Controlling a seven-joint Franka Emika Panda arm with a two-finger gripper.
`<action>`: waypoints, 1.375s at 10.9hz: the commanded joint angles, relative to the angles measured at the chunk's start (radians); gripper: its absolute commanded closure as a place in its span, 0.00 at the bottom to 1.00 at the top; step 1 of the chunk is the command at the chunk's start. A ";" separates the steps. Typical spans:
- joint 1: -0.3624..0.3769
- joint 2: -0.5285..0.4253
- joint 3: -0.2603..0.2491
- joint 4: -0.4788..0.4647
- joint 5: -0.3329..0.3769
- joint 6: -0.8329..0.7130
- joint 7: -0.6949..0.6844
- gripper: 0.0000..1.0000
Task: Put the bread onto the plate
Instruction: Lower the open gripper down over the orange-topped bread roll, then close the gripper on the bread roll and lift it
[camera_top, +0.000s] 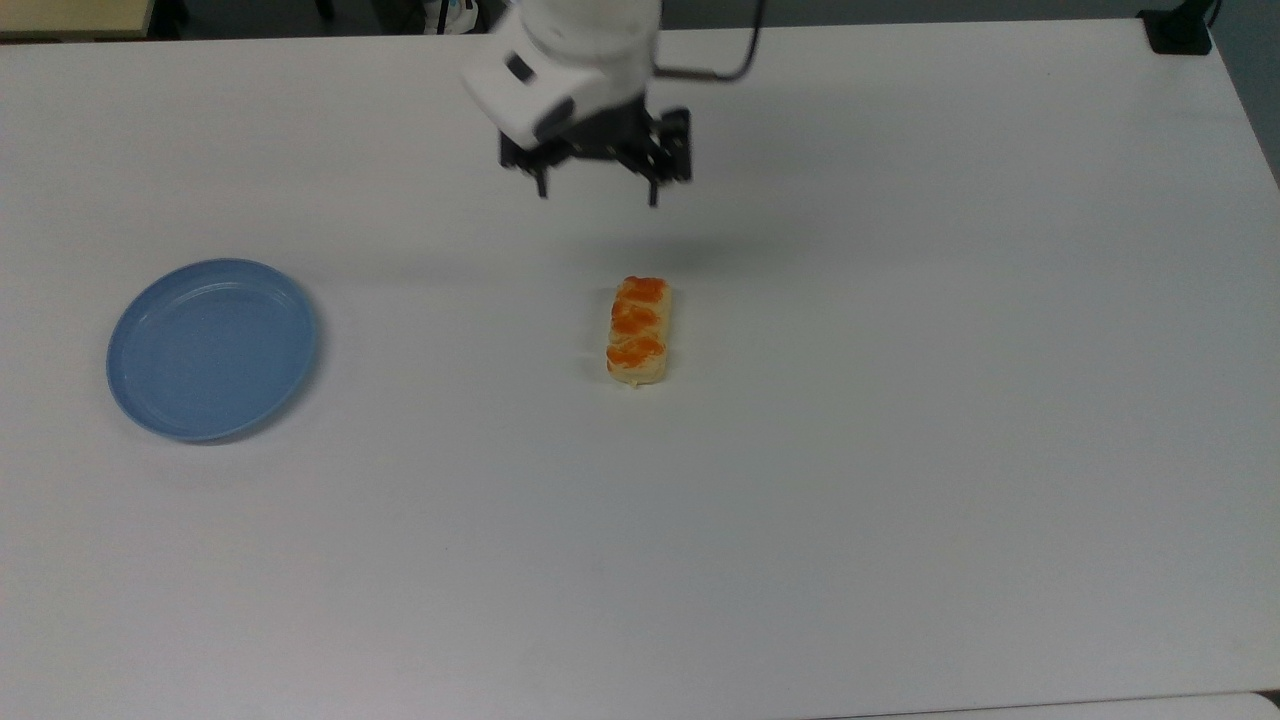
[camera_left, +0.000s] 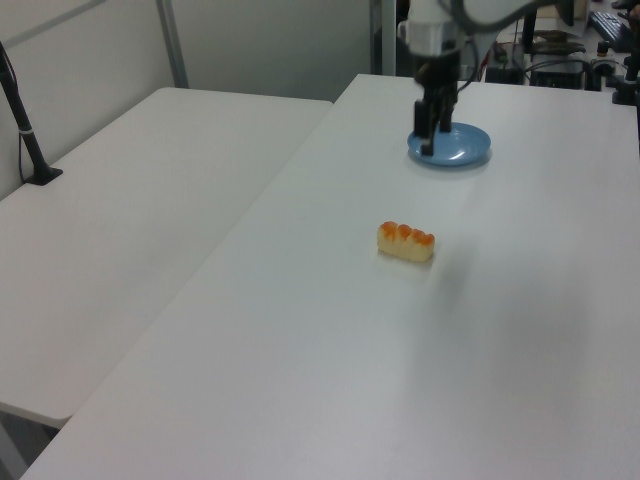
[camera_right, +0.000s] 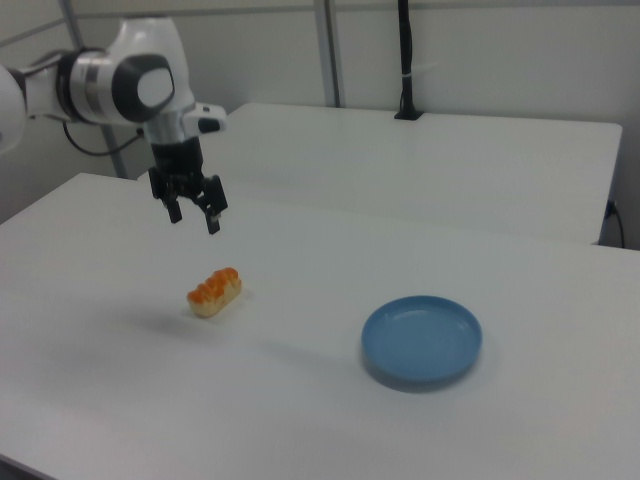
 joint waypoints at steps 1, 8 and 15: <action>0.054 0.132 -0.009 0.000 0.005 0.147 0.068 0.00; 0.072 0.272 -0.010 -0.053 -0.083 0.297 0.094 0.26; -0.032 0.200 -0.080 0.050 -0.066 0.265 0.001 0.49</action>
